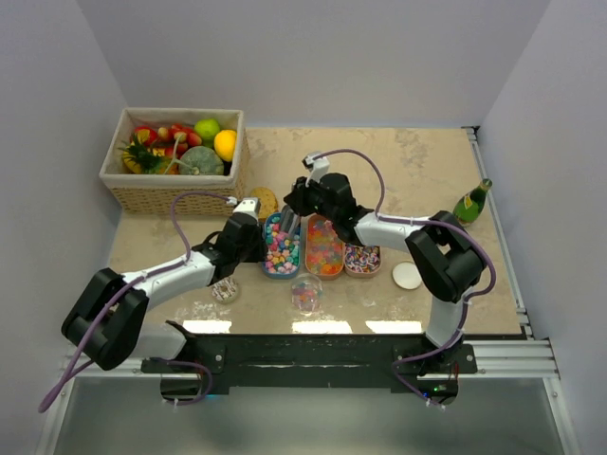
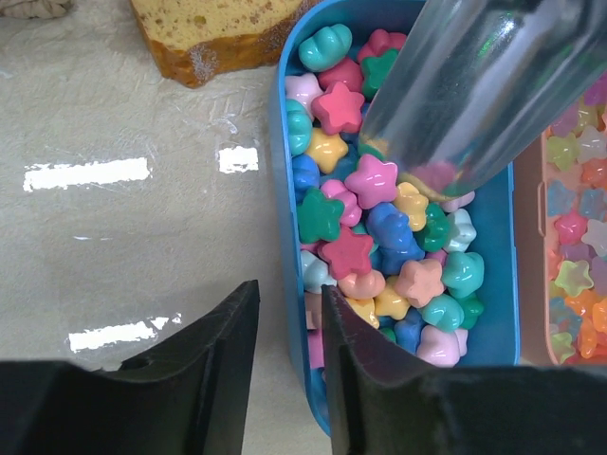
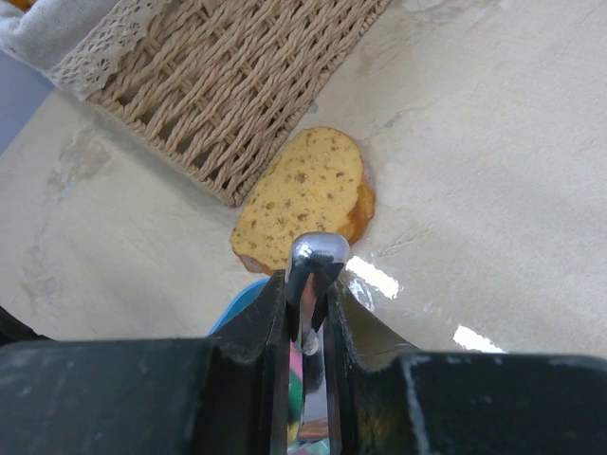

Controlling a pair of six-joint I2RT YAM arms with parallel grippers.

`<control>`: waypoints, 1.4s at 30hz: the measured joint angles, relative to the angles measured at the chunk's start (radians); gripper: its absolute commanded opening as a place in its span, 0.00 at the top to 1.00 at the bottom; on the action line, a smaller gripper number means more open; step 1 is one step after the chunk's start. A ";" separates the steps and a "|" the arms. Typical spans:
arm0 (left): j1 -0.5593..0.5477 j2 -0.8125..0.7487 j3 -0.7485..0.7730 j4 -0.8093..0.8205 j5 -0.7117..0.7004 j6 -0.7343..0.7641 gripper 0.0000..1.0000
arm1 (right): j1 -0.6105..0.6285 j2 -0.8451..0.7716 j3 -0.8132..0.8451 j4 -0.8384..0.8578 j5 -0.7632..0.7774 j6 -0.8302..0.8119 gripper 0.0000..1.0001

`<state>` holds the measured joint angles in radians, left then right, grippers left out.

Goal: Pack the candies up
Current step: Scoop the fake candies from the storage box.

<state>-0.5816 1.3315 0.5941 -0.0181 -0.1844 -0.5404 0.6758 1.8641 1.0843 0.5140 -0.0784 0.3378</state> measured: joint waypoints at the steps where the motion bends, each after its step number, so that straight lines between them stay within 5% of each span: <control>1: 0.000 0.006 0.000 0.003 0.003 0.000 0.67 | 0.002 0.002 0.000 0.003 -0.001 0.003 1.00; 14: 0.001 0.033 -0.001 0.024 0.026 0.000 0.83 | 0.002 0.002 -0.064 0.068 -0.022 0.139 1.00; 42: 0.005 -0.005 -0.001 -0.008 -0.006 0.002 0.84 | -0.008 0.086 -0.069 0.076 -0.168 0.383 1.00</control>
<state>-0.5770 1.3266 0.5934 -0.0257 -0.1905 -0.5388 0.6682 1.9499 1.0153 0.5903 -0.2466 0.7208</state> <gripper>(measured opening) 0.160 0.168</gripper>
